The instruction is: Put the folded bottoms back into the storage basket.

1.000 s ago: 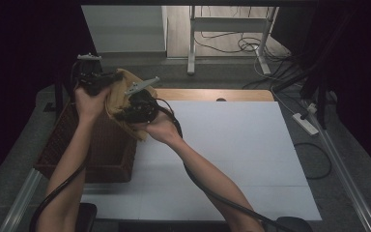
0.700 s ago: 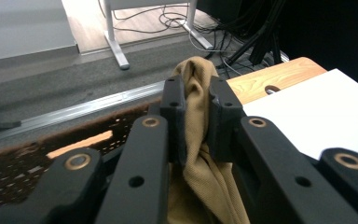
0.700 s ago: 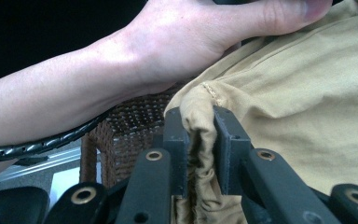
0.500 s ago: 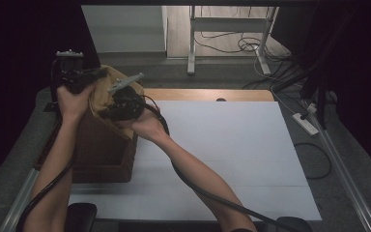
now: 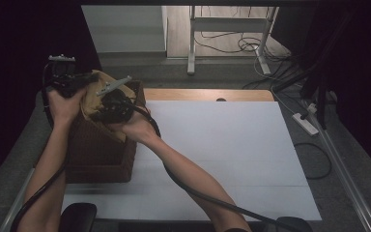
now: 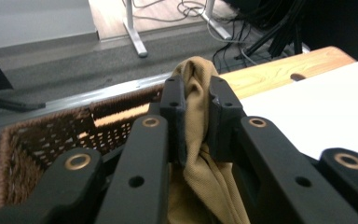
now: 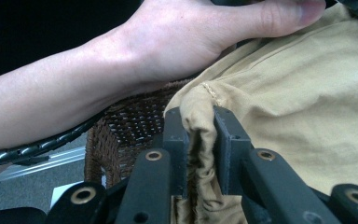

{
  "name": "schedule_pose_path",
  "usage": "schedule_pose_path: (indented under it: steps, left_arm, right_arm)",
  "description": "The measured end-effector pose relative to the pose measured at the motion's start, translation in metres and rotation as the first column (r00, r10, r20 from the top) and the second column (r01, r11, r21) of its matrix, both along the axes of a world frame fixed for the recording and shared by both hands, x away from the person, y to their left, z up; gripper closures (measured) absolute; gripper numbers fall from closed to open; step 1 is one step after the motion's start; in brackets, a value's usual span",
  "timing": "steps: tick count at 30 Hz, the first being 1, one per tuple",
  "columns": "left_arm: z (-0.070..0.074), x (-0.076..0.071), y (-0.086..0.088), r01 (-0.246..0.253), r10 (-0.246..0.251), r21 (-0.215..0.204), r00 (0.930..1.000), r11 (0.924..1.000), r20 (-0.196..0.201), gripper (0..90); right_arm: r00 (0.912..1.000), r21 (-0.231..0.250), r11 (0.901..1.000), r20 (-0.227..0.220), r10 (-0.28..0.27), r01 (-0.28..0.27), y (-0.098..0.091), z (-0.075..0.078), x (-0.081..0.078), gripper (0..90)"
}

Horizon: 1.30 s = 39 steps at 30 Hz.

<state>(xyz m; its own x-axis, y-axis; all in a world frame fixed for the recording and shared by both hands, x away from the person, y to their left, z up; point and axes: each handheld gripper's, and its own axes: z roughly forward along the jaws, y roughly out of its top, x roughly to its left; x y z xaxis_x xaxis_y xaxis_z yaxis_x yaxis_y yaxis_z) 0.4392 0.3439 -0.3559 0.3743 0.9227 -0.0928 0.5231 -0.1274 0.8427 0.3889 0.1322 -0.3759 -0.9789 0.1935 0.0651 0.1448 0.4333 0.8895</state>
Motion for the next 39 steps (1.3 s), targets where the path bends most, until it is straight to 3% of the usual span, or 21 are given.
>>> schedule_pose_path:
  steps: [4, 11, 22, 23, 25, 27, 29, 32, 39]
  left_arm:
    - [-0.007, 0.002, 0.0, -0.002, 0.002, 0.013, 0.9998, 0.9999, -0.02, 79.1]
    - [-0.034, 0.009, -0.003, 0.001, 0.001, 0.03, 0.9973, 0.9995, -0.074, 79.0]
    - [-0.065, 0.02, -0.004, 0.006, 0.001, 0.052, 0.9894, 0.9986, -0.145, 76.5]
    - [-0.07, 0.024, -0.003, -0.007, 0.02, 0.073, 0.984, 0.9973, -0.177, 72.1]
    - [-0.07, 0.025, 0.0, -0.044, 0.058, 0.086, 0.9843, 0.9953, -0.167, 52.0]
    - [-0.067, 0.024, 0.006, -0.069, 0.076, 0.053, 0.9851, 0.9962, -0.154, 39.6]
    - [-0.063, 0.023, 0.01, -0.079, 0.08, 0.014, 0.986, 0.9968, -0.146, 32.1]
    - [-0.059, 0.022, 0.014, -0.064, 0.06, -0.027, 0.9874, 0.9976, -0.147, 24.6]
    - [-0.06, 0.018, 0.01, -0.017, 0.006, -0.073, 0.9883, 0.9972, -0.153, 16.7]
  right_arm:
    - [1.0, -0.012, 0.9999, -0.003, -0.001, 0.0, 0.002, -0.006, 0.001, 77.2]
    - [0.9997, -0.047, 0.9989, -0.024, -0.006, 0.005, 0.007, -0.027, 0.003, 77.1]
    - [0.9991, -0.099, 0.9949, -0.037, -0.022, 0.018, 0.013, -0.055, 0.006, 75.4]
    - [0.9989, -0.103, 0.9945, -0.042, -0.023, 0.018, 0.014, -0.057, 0.006, 72.3]
    - [0.9971, -0.091, 0.9957, -0.074, -0.02, 0.013, 0.017, -0.06, 0.007, 58.7]
    - [0.9947, -0.064, 0.998, -0.103, -0.008, 0.001, 0.018, -0.059, 0.007, 45.3]
    - [0.9959, -0.055, 0.9984, -0.089, -0.017, 0.012, 0.018, -0.056, 0.006, 39.9]
    - [0.9968, -0.054, 0.9982, -0.073, -0.031, 0.027, 0.016, -0.053, 0.005, 35.2]
    - [0.9955, -0.077, 0.9961, -0.081, -0.048, 0.042, 0.008, -0.056, 0.006, 29.1]
